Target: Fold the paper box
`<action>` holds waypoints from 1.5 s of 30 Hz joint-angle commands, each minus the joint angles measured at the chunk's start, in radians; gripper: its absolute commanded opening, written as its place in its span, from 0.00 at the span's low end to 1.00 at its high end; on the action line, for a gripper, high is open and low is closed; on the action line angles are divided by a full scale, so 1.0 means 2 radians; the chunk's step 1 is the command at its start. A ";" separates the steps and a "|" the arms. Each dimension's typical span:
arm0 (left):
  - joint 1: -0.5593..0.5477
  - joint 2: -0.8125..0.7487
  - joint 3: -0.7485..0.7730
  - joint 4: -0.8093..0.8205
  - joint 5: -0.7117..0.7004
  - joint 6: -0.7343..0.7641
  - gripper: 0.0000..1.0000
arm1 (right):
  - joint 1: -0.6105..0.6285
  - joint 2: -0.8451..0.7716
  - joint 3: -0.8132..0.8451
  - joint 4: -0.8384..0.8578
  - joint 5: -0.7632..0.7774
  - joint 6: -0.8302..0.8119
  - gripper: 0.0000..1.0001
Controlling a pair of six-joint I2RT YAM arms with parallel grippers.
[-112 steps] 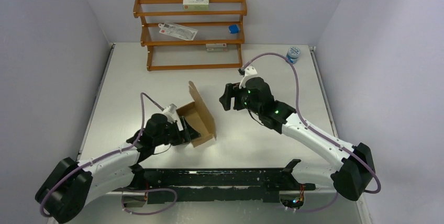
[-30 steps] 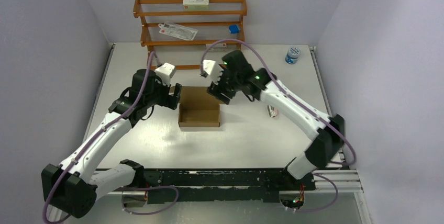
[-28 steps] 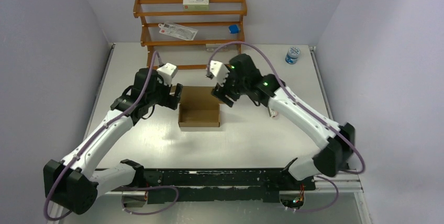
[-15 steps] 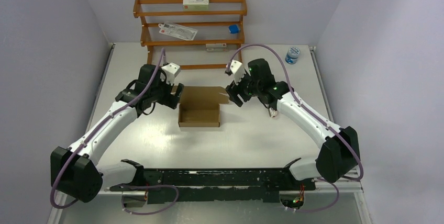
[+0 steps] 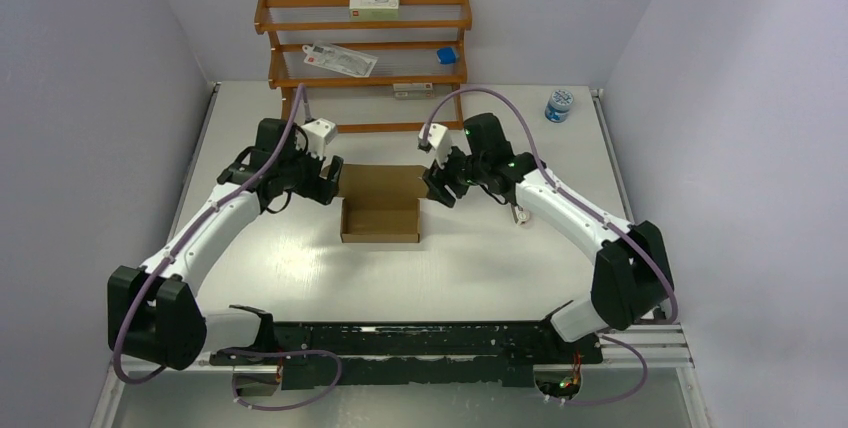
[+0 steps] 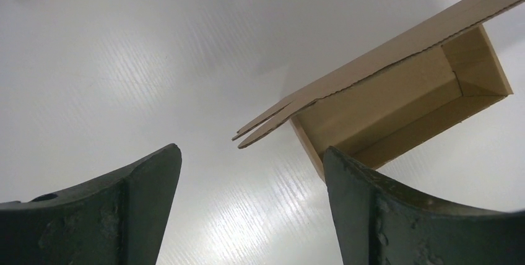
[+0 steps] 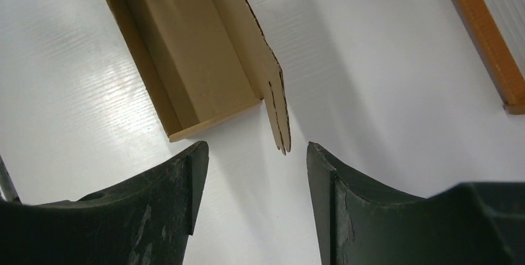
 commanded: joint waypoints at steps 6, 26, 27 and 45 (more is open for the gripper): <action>0.014 0.034 0.036 0.006 0.064 0.030 0.81 | -0.002 0.044 0.038 0.005 -0.036 -0.056 0.56; 0.024 0.058 0.037 0.011 0.120 0.045 0.38 | -0.002 0.075 0.056 0.005 -0.042 -0.073 0.25; 0.024 0.058 0.035 0.012 0.122 0.045 0.36 | -0.001 0.075 0.056 0.004 -0.043 -0.073 0.23; 0.021 0.055 0.043 0.008 0.120 0.050 0.49 | 0.003 0.052 0.037 -0.005 -0.027 -0.086 0.31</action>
